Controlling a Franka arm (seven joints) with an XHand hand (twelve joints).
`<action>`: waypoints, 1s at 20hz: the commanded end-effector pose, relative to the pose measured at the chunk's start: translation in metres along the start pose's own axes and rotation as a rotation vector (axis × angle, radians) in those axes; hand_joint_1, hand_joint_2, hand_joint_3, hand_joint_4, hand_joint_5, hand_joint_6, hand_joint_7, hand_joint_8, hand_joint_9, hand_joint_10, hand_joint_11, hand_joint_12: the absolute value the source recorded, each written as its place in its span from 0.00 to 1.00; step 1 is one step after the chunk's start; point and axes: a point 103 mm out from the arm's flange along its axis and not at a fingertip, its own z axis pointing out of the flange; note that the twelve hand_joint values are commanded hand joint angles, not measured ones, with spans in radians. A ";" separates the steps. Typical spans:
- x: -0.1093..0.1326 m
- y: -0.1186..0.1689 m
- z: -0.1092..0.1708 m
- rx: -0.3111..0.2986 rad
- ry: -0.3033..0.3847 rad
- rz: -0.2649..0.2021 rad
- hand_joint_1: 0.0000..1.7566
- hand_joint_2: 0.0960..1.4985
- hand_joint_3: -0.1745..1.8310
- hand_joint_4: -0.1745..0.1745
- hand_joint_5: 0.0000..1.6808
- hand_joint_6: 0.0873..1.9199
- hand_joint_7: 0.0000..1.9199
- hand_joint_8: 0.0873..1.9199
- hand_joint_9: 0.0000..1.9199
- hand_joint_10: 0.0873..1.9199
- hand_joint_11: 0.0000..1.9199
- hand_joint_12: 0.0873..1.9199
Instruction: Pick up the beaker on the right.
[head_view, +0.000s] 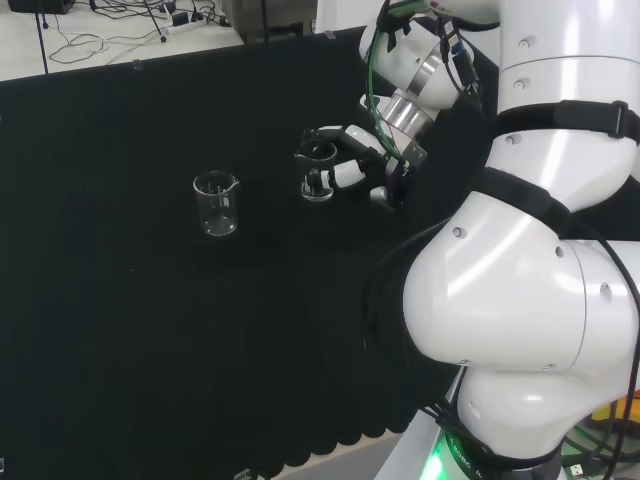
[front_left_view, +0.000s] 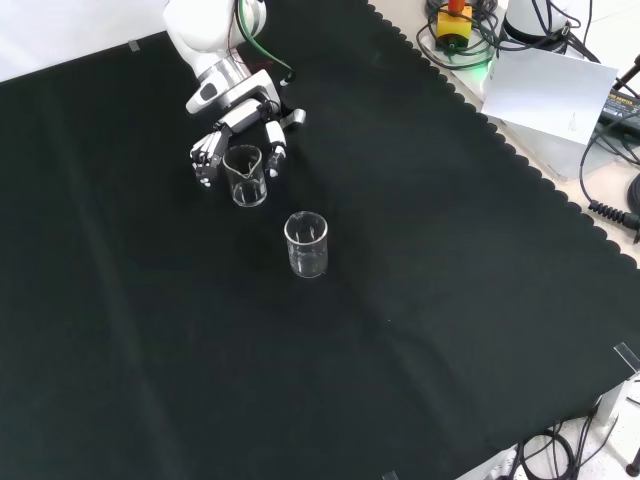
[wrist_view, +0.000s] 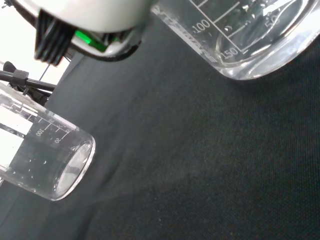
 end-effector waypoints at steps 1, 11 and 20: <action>-0.004 0.000 0.003 -0.006 0.010 0.016 0.51 0.30 0.40 0.41 0.34 0.00 0.18 0.29 0.25 0.27 0.04 0.70; -0.001 0.003 0.002 -0.031 0.025 0.018 0.52 0.33 0.39 0.39 0.43 0.24 0.23 0.27 0.30 0.23 0.07 0.68; 0.004 0.005 -0.005 -0.101 0.001 0.072 0.71 0.43 0.38 0.66 0.73 0.37 0.65 0.25 0.58 0.22 0.41 0.56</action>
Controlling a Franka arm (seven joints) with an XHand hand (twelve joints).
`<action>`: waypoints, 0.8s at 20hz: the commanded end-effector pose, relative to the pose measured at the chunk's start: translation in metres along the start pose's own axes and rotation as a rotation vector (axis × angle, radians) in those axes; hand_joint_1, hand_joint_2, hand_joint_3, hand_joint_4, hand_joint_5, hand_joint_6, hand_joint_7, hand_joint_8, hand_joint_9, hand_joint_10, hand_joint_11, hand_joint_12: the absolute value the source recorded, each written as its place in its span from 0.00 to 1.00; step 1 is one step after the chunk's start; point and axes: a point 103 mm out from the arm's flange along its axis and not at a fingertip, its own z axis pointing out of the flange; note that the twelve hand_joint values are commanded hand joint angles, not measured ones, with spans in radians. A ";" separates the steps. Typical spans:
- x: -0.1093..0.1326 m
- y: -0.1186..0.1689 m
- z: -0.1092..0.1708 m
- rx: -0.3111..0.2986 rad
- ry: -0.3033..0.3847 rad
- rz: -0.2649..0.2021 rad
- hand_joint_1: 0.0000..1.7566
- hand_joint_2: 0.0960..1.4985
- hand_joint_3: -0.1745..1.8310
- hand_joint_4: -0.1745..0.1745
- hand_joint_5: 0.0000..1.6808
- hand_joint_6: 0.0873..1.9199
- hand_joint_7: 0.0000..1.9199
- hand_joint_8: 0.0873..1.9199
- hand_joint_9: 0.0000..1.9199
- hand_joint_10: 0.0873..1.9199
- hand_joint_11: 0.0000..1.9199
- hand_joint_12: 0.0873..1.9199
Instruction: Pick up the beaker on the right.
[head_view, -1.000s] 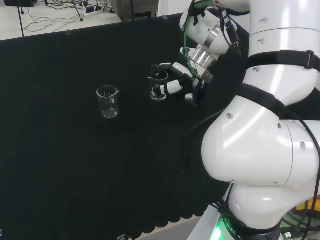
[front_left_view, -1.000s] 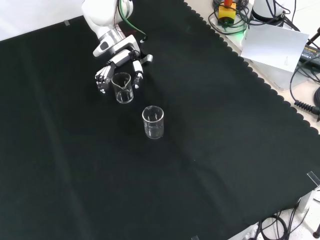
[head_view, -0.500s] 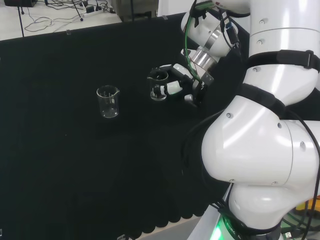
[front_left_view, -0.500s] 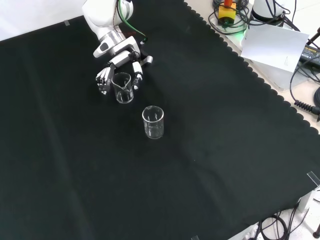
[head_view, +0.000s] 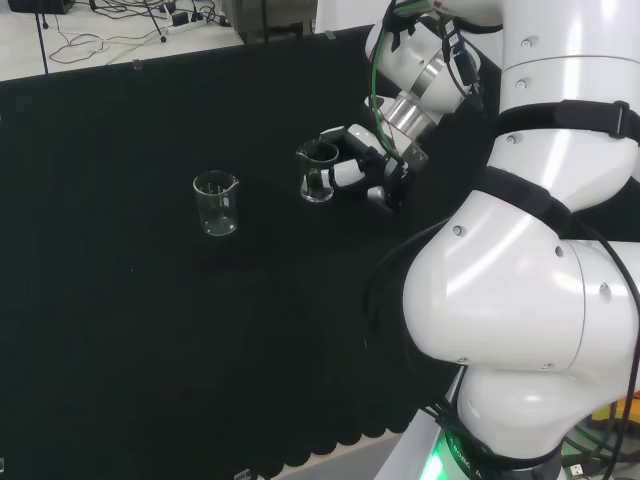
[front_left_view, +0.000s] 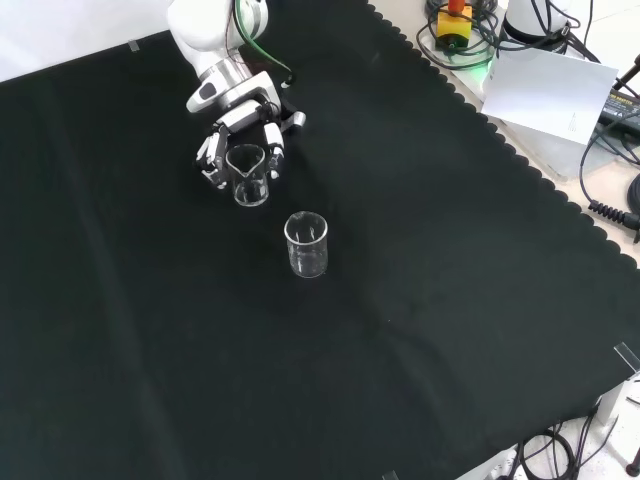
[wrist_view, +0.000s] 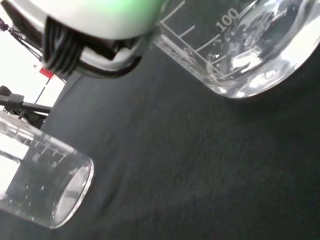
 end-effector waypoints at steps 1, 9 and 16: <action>0.008 0.004 -0.002 -0.043 -0.040 0.024 0.72 0.43 0.38 0.67 0.73 0.37 0.67 0.24 0.60 0.20 0.42 0.55; 0.034 0.010 -0.028 -0.001 -0.168 -0.059 0.75 0.44 0.35 0.00 0.77 0.25 0.71 0.23 0.75 0.18 0.65 0.39; 0.056 0.007 -0.052 0.022 -0.268 -0.091 0.75 0.41 0.37 0.00 0.79 0.24 0.72 0.21 0.77 0.17 0.67 0.37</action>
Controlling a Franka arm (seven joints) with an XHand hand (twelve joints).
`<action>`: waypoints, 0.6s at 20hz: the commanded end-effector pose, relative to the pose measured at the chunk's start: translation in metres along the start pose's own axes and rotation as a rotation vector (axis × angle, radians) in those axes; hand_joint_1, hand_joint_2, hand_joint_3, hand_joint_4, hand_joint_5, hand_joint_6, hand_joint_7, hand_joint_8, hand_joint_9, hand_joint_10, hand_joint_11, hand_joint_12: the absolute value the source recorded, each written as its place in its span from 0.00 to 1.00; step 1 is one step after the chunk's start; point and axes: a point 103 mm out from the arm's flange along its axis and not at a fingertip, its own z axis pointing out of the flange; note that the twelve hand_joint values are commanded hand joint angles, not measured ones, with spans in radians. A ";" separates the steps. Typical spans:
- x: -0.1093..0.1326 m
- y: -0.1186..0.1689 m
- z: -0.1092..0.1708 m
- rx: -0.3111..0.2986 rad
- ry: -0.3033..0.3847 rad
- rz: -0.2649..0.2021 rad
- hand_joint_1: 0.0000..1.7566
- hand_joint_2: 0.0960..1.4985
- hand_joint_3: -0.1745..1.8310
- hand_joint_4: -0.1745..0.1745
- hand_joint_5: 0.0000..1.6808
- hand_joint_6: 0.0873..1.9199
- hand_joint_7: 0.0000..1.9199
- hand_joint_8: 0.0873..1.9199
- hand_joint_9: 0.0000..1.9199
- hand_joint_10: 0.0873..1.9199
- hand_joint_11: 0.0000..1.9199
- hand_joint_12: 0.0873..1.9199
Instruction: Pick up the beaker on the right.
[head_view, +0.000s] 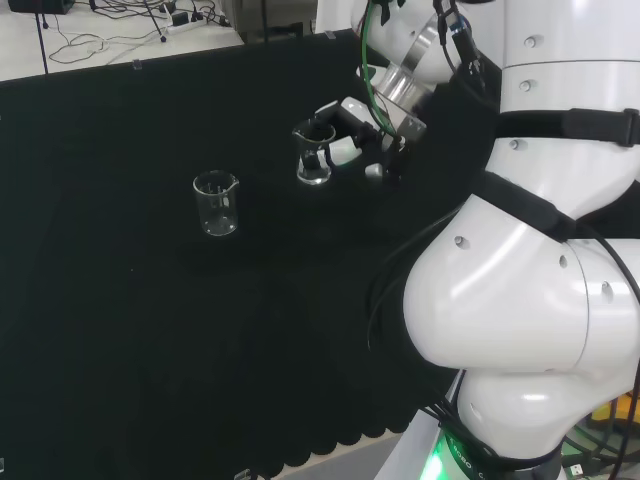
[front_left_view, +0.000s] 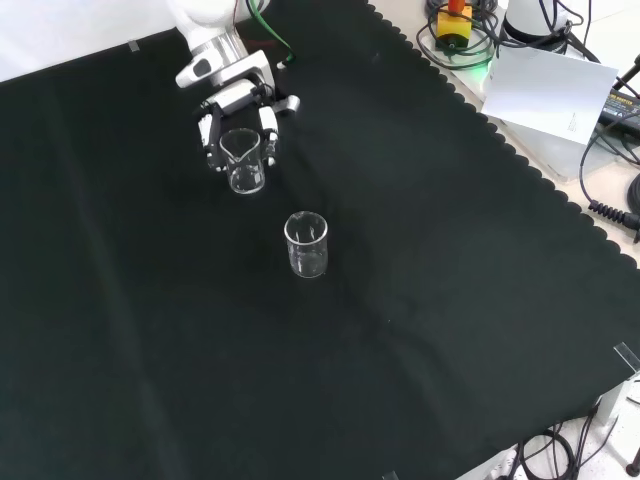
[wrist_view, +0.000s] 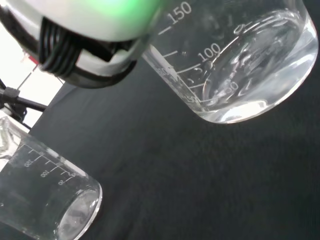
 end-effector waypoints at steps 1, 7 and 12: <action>0.016 -0.004 -0.022 0.033 -0.109 -0.030 0.75 0.41 0.37 0.00 0.79 0.24 0.72 0.21 0.77 0.17 0.67 0.37; 0.025 -0.005 -0.029 0.055 -0.135 -0.031 0.75 0.41 0.38 0.00 0.79 0.24 0.72 0.21 0.77 0.17 0.67 0.37; 0.032 -0.004 -0.033 0.084 -0.160 -0.033 0.75 0.41 0.38 0.00 0.79 0.24 0.72 0.21 0.77 0.17 0.67 0.37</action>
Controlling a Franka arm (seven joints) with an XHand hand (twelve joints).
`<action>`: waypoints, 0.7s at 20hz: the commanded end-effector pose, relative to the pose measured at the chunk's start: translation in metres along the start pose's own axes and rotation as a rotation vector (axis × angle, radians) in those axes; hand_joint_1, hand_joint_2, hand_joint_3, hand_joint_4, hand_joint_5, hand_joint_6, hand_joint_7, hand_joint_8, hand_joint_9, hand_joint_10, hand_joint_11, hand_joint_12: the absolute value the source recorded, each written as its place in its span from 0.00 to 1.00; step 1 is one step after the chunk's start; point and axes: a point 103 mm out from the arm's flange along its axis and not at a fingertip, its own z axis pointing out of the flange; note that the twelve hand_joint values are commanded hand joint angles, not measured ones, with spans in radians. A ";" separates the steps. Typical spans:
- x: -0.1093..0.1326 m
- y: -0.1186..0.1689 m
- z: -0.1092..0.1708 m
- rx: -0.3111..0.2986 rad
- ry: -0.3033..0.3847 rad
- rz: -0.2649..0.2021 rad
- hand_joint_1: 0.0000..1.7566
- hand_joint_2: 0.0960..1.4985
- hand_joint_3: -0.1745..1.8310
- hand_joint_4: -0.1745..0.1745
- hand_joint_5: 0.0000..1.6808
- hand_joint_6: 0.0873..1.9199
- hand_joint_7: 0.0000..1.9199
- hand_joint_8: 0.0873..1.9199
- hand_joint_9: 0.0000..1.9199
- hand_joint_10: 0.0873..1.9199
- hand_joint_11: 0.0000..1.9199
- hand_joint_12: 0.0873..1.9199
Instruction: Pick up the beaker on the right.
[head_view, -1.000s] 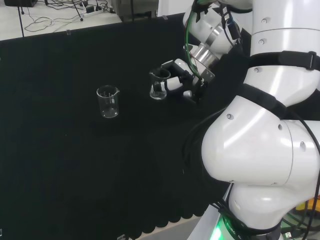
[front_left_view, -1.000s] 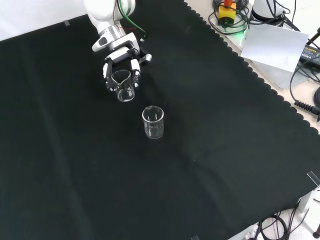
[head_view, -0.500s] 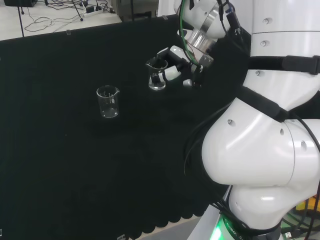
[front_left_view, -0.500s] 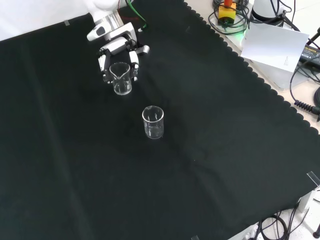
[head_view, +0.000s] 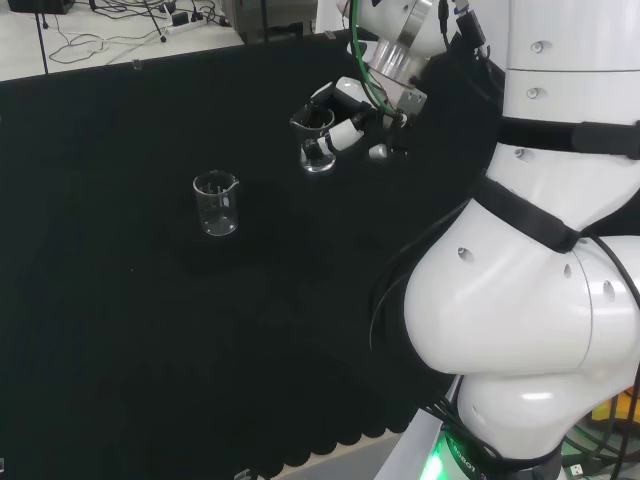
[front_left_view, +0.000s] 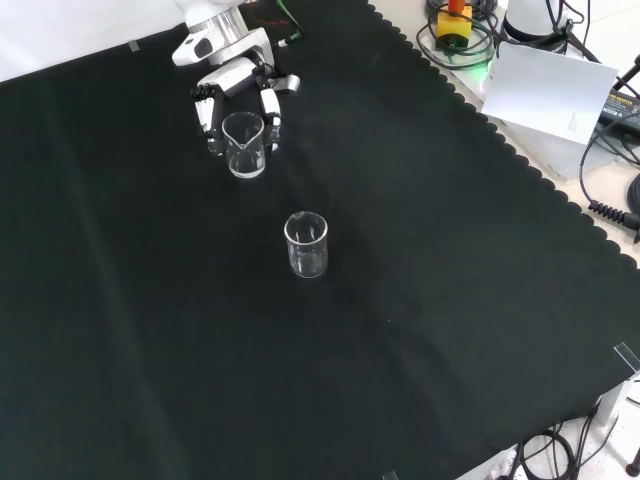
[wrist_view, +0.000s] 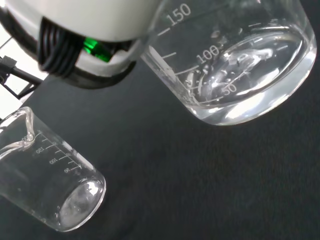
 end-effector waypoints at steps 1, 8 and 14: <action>0.008 -0.001 -0.004 0.036 -0.028 -0.001 0.75 0.41 0.38 0.00 0.79 0.23 0.72 0.21 0.77 0.17 0.67 0.37; 0.029 0.004 -0.010 0.116 -0.080 -0.014 0.75 0.40 0.38 0.00 0.79 0.24 0.72 0.21 0.77 0.17 0.67 0.36; 0.047 0.011 -0.010 0.185 -0.127 -0.011 0.75 0.40 0.39 0.00 0.78 0.26 0.72 0.23 0.77 0.17 0.68 0.35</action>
